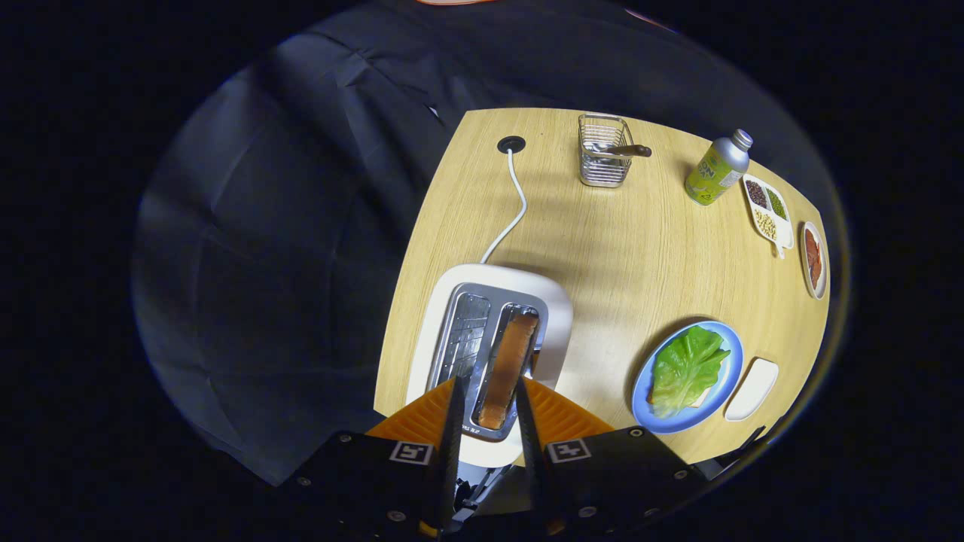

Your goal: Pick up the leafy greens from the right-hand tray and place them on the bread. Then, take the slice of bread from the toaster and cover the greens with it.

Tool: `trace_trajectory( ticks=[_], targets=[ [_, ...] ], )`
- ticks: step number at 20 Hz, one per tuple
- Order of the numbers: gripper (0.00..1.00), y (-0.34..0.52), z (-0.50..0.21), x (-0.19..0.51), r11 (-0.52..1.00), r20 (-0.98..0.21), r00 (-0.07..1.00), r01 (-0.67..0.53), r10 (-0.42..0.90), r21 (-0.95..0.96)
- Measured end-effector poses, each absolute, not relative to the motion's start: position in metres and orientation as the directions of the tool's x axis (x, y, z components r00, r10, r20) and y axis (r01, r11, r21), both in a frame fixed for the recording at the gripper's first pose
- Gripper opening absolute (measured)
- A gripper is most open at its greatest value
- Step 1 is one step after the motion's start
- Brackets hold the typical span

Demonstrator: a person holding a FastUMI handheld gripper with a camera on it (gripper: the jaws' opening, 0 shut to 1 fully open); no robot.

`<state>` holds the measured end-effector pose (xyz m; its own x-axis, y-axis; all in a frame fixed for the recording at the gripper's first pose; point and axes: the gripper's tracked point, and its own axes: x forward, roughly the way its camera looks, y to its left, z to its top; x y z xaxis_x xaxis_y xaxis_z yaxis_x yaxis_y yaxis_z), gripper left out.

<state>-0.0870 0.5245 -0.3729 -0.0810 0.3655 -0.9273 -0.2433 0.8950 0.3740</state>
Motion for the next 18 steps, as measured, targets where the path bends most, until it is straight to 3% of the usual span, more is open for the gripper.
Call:
trace_trajectory(
  ticks=[5, 10, 18],
  targets=[
    [0.15, 0.524, -0.372, -0.086, 0.890, -0.910, -0.083, -0.190, 0.405, 0.414],
    [0.10, 0.518, -0.357, -0.082, 0.858, -0.881, -0.057, -0.205, 0.469, 0.470],
    [0.10, 0.491, -0.316, -0.073, 0.791, -0.802, 0.002, -0.165, 0.597, 0.589]
  ],
)
